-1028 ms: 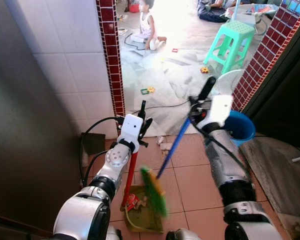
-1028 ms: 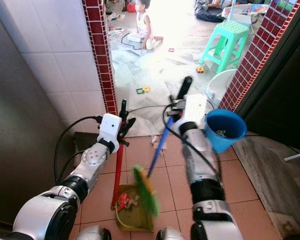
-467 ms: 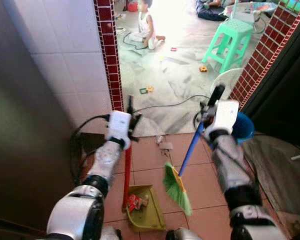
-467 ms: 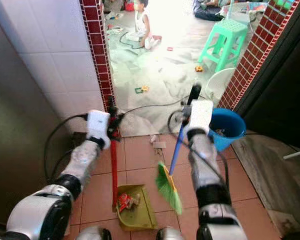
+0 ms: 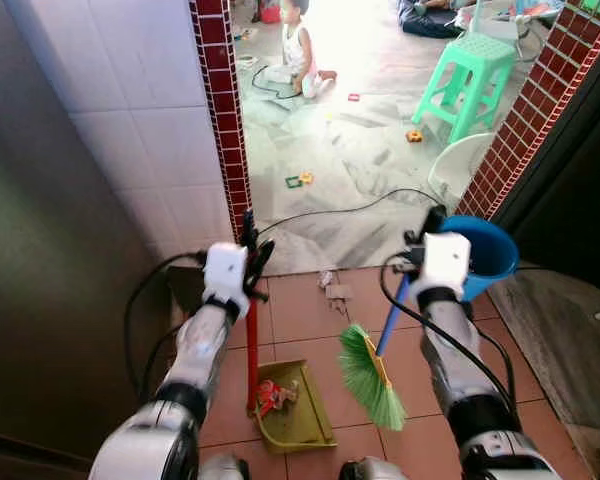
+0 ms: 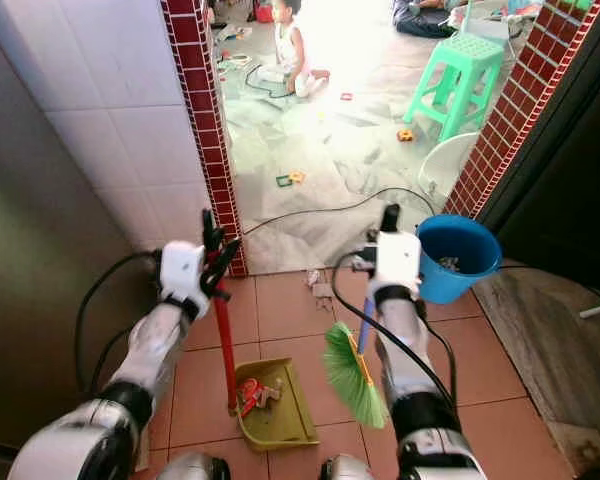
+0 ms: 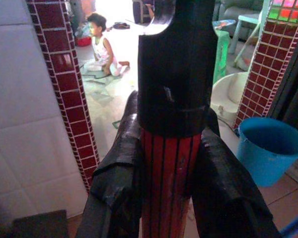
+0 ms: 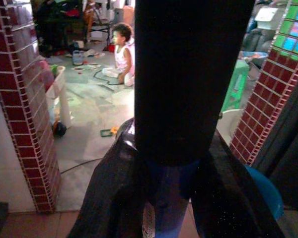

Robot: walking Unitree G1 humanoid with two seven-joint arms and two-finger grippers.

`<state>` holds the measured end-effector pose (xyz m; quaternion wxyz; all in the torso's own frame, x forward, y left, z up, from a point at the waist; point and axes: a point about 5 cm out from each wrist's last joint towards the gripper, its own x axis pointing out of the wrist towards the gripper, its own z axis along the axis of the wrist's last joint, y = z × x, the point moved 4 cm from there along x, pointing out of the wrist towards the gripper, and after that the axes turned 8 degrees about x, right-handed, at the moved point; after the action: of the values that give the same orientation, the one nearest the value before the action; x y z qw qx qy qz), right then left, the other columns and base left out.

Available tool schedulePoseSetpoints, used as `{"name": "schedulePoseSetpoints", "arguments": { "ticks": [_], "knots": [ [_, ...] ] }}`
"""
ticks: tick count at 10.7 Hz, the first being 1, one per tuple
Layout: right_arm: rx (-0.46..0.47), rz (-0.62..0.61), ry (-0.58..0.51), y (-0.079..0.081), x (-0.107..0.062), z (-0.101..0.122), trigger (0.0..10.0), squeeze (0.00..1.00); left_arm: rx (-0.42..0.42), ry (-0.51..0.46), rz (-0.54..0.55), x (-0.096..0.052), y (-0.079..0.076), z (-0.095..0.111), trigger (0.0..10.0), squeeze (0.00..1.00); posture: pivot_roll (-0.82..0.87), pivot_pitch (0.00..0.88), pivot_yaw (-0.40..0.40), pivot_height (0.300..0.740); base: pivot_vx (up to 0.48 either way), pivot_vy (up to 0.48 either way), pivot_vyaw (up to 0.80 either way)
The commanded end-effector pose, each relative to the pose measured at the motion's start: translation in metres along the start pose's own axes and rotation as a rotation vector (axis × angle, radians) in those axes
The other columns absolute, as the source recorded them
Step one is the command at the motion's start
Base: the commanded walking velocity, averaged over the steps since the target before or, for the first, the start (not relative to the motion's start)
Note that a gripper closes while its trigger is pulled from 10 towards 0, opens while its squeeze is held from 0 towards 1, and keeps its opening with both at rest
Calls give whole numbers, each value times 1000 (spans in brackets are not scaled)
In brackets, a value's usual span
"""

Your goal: Sweep floor

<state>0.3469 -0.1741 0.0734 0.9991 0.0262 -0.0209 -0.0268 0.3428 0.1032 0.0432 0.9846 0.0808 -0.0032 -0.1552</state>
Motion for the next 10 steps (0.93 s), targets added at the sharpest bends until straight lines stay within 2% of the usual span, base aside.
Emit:
{"name": "schedulePoseSetpoints", "arguments": {
  "ticks": [1, 3, 4, 6, 7, 8, 10],
  "knots": [
    [16, -14, 39, -5, -5, -9, 10000, 0, 9, -14, -7, -2, 1, 2, 10000, 0, -39, 0, 38, 740, 0, 0, 0],
    [62, -15, 21, -7, -9, -1, 10000, 0, 16, -25, -1, -15, 7, -3, 10000, 0, -41, 0, 47, 740, 0, 0, 0],
    [1, 62, 4, -4, -19, 9, 10000, 0, 27, -55, 7, -28, 17, 2, 10000, 0, -48, 0, 62, 740, 0, 0, 0],
    [-42, 103, 14, -11, -36, 15, 10000, 0, 52, -68, -12, -45, 18, 6, 10000, 0, -47, 0, 67, 740, 0, 0, 0],
    [-31, 89, 12, -14, -42, 16, 10000, 0, 57, -75, -10, -58, 19, 9, 10000, 0, -41, 0, 64, 740, 0, 0, 0],
    [18, 9, 13, -20, -47, 15, 10000, 0, 56, -54, 6, -69, 24, 10, 10000, 0, -26, 0, 59, 740, 0, 0, 0],
    [54, -96, 23, -29, -61, 10, 10000, 0, 26, -26, 30, -76, 28, 11, 10000, 0, -26, 0, 35, 740, 0, 0, 0]
  ]
}}
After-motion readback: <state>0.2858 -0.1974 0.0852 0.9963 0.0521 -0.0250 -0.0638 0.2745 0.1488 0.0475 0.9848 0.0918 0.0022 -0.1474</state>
